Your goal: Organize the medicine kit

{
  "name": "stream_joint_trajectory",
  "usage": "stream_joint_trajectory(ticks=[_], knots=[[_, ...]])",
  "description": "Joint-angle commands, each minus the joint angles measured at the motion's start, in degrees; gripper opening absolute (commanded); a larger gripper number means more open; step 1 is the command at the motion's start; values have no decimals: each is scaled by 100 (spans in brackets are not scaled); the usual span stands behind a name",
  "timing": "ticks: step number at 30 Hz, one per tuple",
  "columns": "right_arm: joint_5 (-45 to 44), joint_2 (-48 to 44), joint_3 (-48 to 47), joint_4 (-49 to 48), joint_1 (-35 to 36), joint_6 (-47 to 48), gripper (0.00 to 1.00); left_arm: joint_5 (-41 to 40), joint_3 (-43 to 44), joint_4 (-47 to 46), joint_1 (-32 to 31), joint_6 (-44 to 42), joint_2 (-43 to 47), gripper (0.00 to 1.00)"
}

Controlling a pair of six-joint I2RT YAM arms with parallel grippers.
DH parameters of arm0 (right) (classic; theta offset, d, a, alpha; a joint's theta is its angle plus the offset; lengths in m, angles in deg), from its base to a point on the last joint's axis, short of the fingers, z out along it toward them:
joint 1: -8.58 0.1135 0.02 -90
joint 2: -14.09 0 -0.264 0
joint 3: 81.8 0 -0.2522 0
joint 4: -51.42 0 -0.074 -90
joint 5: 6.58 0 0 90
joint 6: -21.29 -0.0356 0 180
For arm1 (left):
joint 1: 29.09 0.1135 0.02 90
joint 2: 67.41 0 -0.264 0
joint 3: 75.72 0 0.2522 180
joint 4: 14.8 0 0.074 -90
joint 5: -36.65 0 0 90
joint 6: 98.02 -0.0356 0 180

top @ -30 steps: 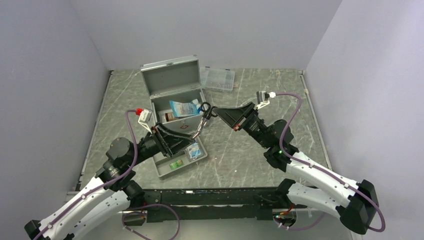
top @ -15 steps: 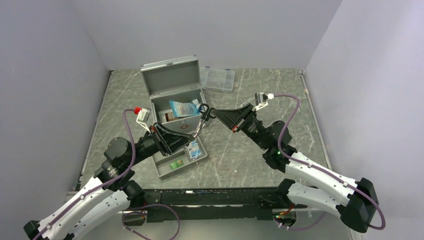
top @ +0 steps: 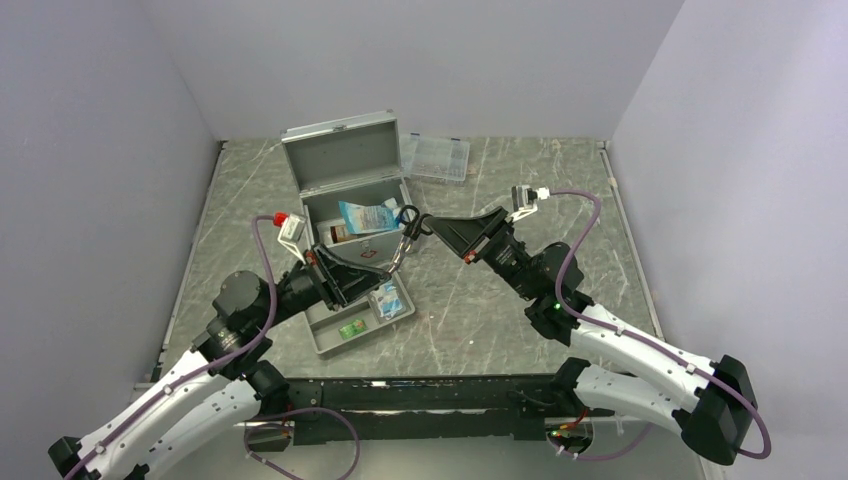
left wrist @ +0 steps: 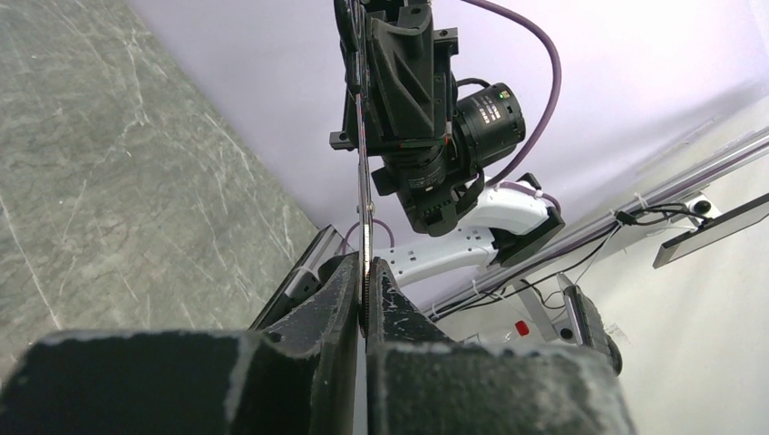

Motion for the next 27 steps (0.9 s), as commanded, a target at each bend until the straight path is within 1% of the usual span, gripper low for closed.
stream_joint_trajectory(ticks=[1,3,11,14,17,18,21,23,27], knots=[[-109,-24,35,-334,35,-16,0,153,254,-277,17,-88,-43,5],[-105,-27,49,-340,36,-10,0,97,257,-227,19,-129,1,0],[-72,-4,163,-324,36,-42,1,-57,337,11,16,-273,120,0],[-131,-52,226,-146,41,-34,30,-243,419,248,19,-412,166,0],[-224,-183,271,111,28,76,50,-411,579,561,22,-715,119,0],[-258,-248,272,241,33,138,54,-464,641,700,25,-793,84,0],[-306,-492,251,751,29,408,60,-560,755,871,71,-939,-18,0],[-527,-770,314,1130,26,593,61,-646,814,955,133,-1065,-70,0],[-1034,-1486,575,1922,20,903,63,-711,977,1447,460,-1370,-163,0]])
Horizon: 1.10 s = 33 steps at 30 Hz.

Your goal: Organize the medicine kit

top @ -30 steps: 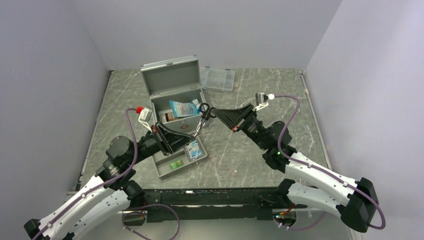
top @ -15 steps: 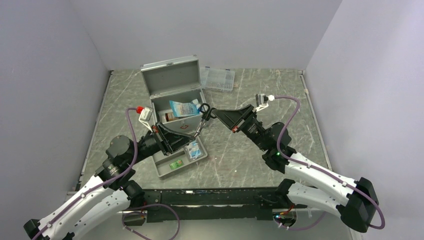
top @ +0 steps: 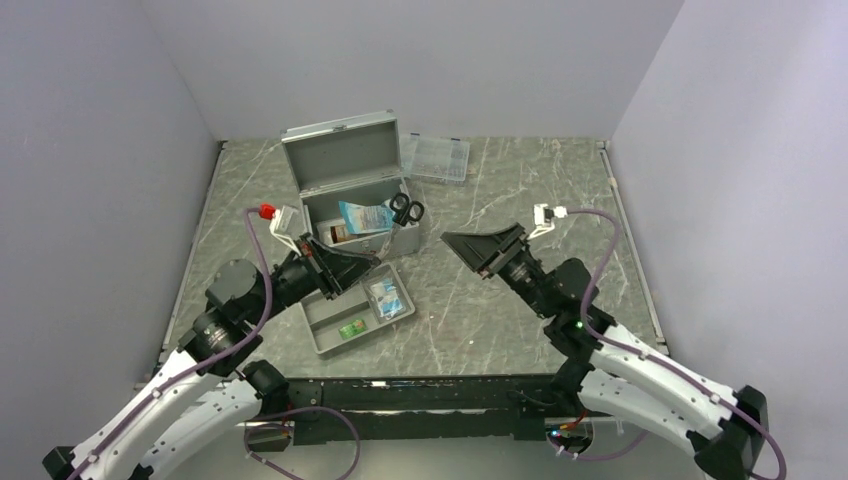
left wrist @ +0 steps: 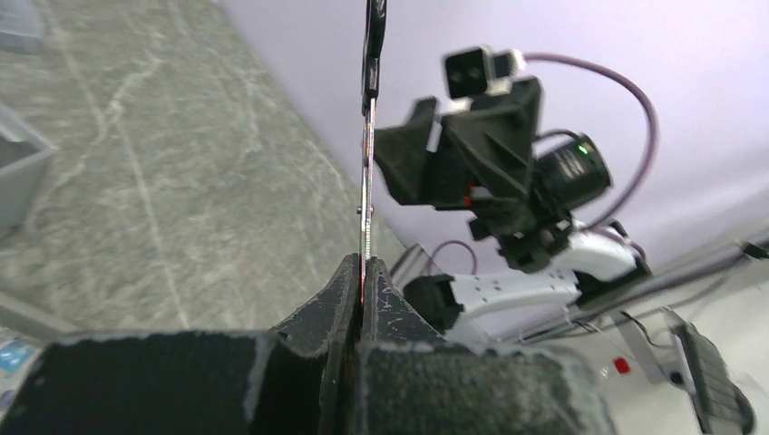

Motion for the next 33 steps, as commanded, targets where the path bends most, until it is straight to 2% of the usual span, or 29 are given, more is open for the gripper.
stream_joint_trajectory(ticks=[1,5,12,18,22,26,31,33], knots=[[-705,-764,224,1025,10,524,63,-219,350,453,386,-529,-104,0],[-958,-1321,405,1636,3,649,64,153,429,584,987,-685,-363,0],[-1055,-1697,522,2135,0,796,64,1765,525,102,2289,-610,-1528,0],[-972,-1824,702,2269,-6,703,64,3005,960,182,3140,-880,-2514,0],[-938,-1953,809,2324,-8,684,64,3716,1628,918,3539,-1456,-3271,0],[-846,-1979,918,2281,-6,600,65,4086,2144,1575,3628,-2048,-4000,0],[-786,-2141,1059,2348,-6,535,65,3965,2978,2930,3728,-3005,-4651,0],[-801,-2226,1086,2411,-5,535,65,3880,3122,3112,3798,-3199,-4838,0]])
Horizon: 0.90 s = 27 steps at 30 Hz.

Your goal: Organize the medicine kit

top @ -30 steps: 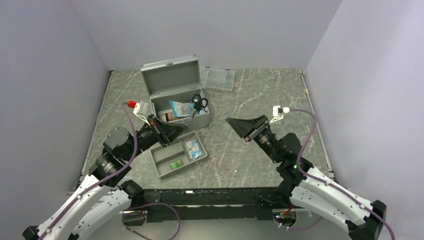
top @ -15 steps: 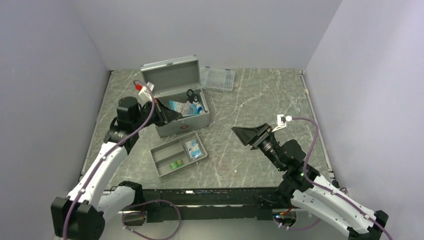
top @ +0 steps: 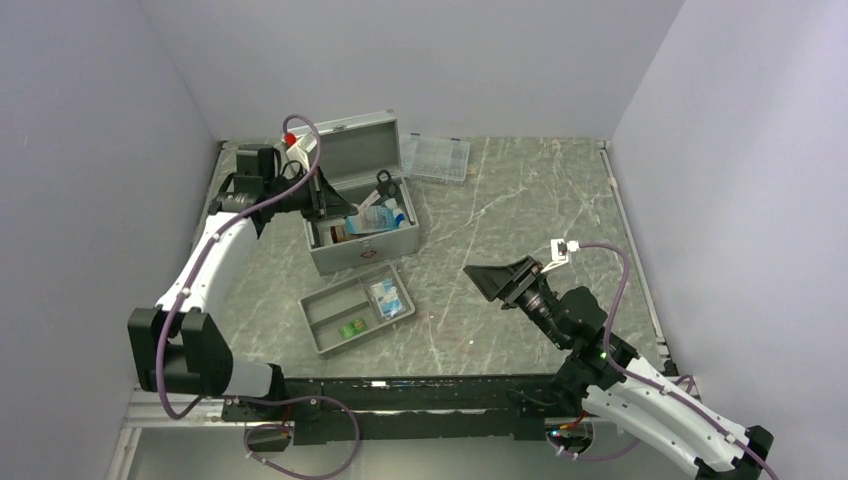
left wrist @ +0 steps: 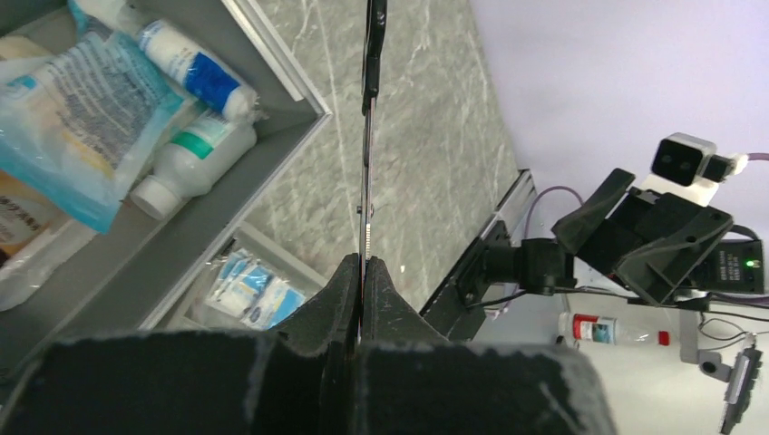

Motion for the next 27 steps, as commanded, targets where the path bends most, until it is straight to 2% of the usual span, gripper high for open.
stream_joint_trajectory(ticks=[1,13,26,27], knots=[[51,-238,76,8,6,-53,65,154,498,848,154,-888,-293,0],[47,-571,222,272,-1,-153,66,-901,1194,1623,190,-1582,-1102,0],[121,-537,277,238,-2,-226,66,-1070,1176,1526,-85,-1554,-1521,0],[125,-535,285,242,-1,-229,66,-1074,1185,1510,-109,-1526,-1535,2]])
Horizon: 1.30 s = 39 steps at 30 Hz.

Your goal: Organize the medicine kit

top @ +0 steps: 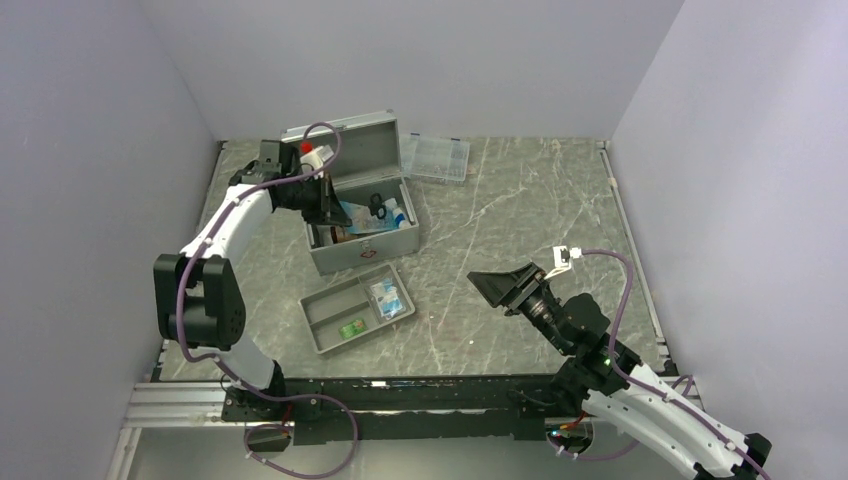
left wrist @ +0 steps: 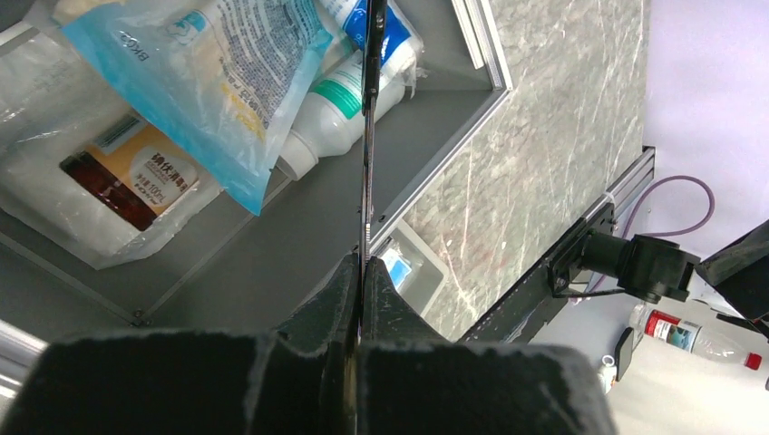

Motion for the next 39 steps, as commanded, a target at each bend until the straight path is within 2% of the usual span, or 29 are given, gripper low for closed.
stream_joint_trajectory(ticks=[1,7,17,22,28,34,39], knots=[[117,-25,36,-115,0,-43,66,-25,223,-78,-127,-51,21,4],[144,-62,55,-86,-2,-70,66,-138,527,18,-266,29,-253,11],[97,-203,-3,128,1,-32,66,-433,900,369,-272,-22,-648,15],[117,-156,-35,122,-2,-17,66,-578,1071,549,-272,-116,-723,31],[160,-128,-55,100,1,-11,66,-949,1224,728,-272,-137,-535,40],[143,-124,-51,104,2,4,66,-1989,1351,940,-272,-15,-22,50],[127,203,-241,243,-1,244,66,-2240,1130,742,-272,72,688,60]])
